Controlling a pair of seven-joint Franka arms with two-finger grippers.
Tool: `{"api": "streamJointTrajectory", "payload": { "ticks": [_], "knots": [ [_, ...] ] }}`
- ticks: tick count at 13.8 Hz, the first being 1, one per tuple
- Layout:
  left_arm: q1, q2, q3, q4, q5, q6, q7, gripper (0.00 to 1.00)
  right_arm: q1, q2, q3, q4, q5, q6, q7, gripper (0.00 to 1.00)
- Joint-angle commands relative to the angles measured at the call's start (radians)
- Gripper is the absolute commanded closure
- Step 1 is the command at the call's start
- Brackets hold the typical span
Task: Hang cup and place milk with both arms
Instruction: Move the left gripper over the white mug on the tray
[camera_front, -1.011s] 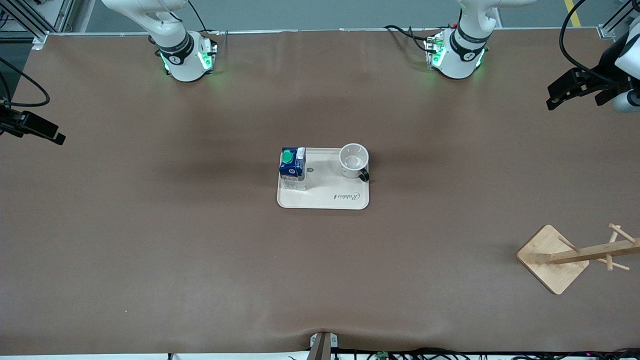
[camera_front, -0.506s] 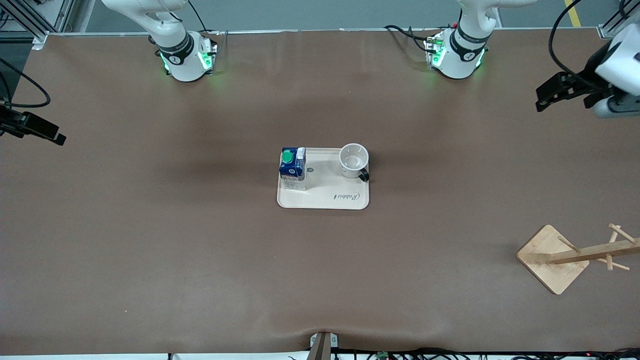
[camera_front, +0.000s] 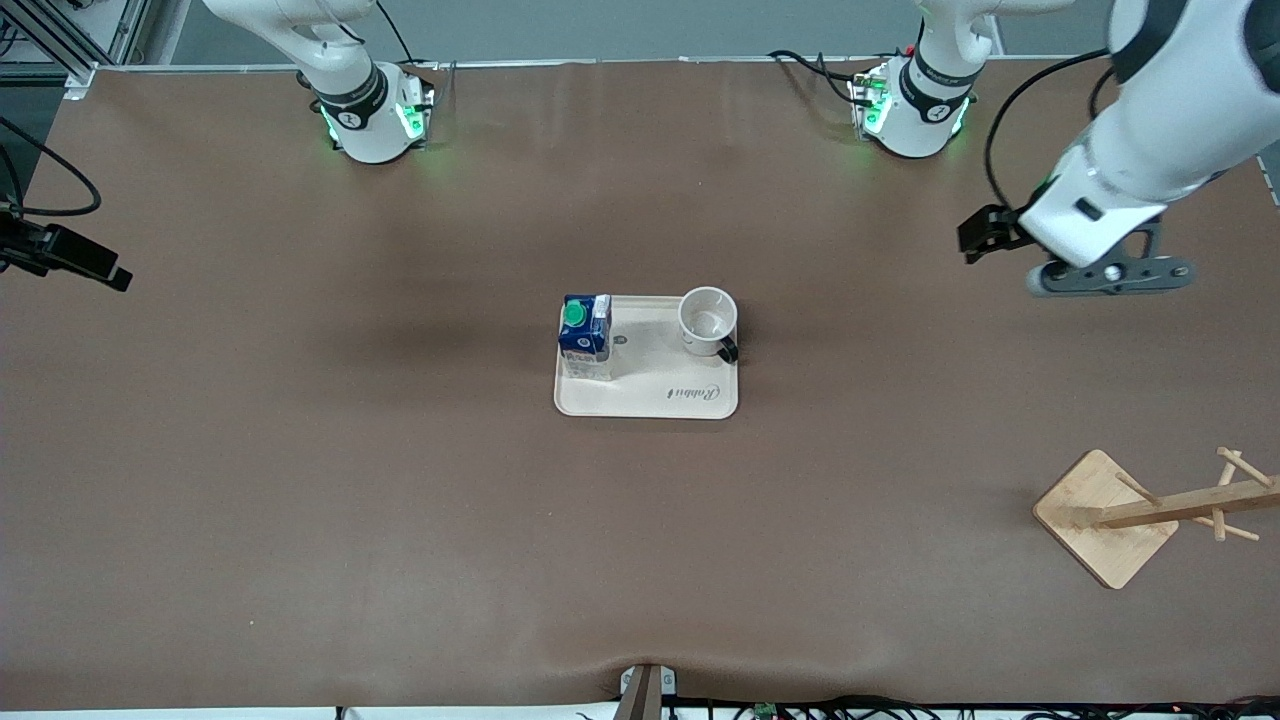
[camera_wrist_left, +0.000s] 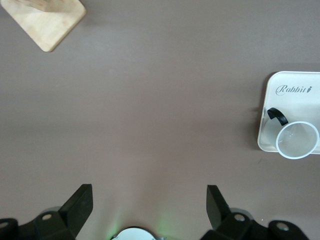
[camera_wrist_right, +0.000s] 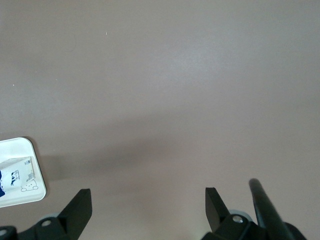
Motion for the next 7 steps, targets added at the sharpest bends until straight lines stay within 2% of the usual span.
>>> {"api": "streamJointTrajectory", "payload": {
  "ticks": [1, 4, 7],
  "knots": [
    [0.002, -0.03, -0.084, -0.117, 0.008, 0.091, -0.15, 0.0, -0.007, 0.018, 0.005, 0.029, -0.003, -0.009, 0.009, 0.0],
    [0.001, -0.015, -0.185, -0.192, 0.005, 0.174, -0.328, 0.0, -0.007, 0.019, 0.005, 0.029, -0.001, -0.009, 0.007, 0.0],
    [0.001, 0.013, -0.291, -0.301, 0.003, 0.34, -0.513, 0.0, -0.007, 0.019, 0.005, 0.029, -0.001, -0.009, 0.007, 0.0]
  ]
}}
